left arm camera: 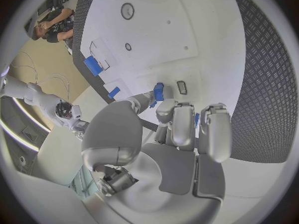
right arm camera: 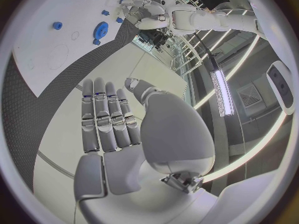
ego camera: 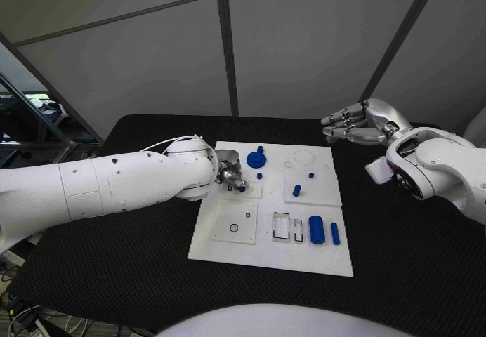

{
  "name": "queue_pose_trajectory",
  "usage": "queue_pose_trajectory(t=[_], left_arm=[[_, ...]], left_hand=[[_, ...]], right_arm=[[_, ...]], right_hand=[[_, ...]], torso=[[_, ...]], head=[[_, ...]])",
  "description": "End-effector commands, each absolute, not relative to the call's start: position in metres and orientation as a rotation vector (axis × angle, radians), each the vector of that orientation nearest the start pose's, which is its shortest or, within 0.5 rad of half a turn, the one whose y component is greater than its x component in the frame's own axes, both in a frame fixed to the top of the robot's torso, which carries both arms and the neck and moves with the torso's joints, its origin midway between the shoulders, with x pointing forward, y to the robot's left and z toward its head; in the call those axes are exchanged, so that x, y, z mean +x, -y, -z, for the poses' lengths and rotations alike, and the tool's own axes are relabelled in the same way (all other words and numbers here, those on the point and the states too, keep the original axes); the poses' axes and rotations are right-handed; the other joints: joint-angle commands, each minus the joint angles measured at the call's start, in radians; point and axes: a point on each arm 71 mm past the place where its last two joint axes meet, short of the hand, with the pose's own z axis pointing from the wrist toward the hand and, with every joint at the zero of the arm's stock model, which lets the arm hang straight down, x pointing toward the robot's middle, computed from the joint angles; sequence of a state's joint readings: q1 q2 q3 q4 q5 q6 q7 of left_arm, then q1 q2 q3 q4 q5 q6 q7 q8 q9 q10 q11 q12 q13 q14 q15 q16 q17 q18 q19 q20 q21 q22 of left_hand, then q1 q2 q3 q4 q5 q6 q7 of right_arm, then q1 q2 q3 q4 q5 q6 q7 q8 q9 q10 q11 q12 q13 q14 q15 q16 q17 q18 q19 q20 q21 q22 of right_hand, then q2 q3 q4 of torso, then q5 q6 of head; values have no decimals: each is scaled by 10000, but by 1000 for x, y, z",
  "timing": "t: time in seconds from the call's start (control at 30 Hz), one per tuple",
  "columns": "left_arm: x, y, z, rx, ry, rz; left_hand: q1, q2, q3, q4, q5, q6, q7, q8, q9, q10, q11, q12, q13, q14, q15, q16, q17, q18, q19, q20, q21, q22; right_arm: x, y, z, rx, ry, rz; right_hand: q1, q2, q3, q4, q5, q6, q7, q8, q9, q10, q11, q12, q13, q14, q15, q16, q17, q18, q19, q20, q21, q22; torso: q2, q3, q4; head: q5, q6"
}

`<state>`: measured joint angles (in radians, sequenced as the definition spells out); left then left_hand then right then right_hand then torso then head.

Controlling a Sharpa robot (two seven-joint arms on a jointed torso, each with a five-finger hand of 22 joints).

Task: Assemble the parts on the task board

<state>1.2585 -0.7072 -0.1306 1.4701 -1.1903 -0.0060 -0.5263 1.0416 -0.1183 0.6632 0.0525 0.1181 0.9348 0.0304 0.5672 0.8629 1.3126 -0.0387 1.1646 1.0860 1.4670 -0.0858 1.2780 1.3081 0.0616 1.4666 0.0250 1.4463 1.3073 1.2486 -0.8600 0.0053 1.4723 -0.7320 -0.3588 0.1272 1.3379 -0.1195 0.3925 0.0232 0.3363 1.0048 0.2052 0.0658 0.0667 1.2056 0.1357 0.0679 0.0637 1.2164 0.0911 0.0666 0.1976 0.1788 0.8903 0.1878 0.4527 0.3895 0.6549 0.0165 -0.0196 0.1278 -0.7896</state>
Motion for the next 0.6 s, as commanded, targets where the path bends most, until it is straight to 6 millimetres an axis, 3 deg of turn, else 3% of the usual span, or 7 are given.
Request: queue_pose_trajectory(t=[0.03,0.2,0.4,0.6], left_arm=[[486,-168,228,-592,-22185,3564],[488,-169,228,-741,-22161,3587],[489,-168,228,-802,-22120,3612],[489,-167,228,-777,-22141,3630]], left_hand=[[-212,-24,33,-136,-16,91,-13,22,17,67,11,50,17,418,-62,39,390,-211,275,-56,46,780],[-721,-67,-502,222,-32,208,-10,15,45,81,15,96,42,421,-62,37,396,-212,280,-63,38,786],[-869,-9,-1059,391,-29,255,-24,9,94,88,6,146,73,424,-72,35,404,-213,288,-70,35,801],[-943,-10,-1537,516,-26,307,-32,9,134,127,0,223,142,428,-76,34,411,-229,323,-74,76,881]], right_arm=[[510,227,141,4582,-15559,-11006],[510,226,141,4579,-15556,-11012],[509,226,141,4629,-15546,-11049],[508,223,141,4709,-15542,-11172]], right_hand=[[-116,17,0,44,57,-55,4,35,11,-41,-5,10,-9,-38,-2,-45,-9,8,-18,79,-42,-8],[-125,16,-2,53,63,-62,8,34,11,-54,-1,9,-10,-49,3,-46,-19,8,-16,84,-62,-22],[-126,30,9,64,109,-68,10,37,12,-70,2,12,-9,-65,8,-44,-40,11,-6,90,-101,-49],[-114,28,25,62,227,-80,14,41,14,-92,7,19,-7,-80,11,-39,-74,16,23,96,-160,-92]], torso=[[-3,0,6],[0,0,10],[-2,-10,8],[-7,3,10]], head=[[-20,1],[-13,-4],[-20,9],[-33,-12]])
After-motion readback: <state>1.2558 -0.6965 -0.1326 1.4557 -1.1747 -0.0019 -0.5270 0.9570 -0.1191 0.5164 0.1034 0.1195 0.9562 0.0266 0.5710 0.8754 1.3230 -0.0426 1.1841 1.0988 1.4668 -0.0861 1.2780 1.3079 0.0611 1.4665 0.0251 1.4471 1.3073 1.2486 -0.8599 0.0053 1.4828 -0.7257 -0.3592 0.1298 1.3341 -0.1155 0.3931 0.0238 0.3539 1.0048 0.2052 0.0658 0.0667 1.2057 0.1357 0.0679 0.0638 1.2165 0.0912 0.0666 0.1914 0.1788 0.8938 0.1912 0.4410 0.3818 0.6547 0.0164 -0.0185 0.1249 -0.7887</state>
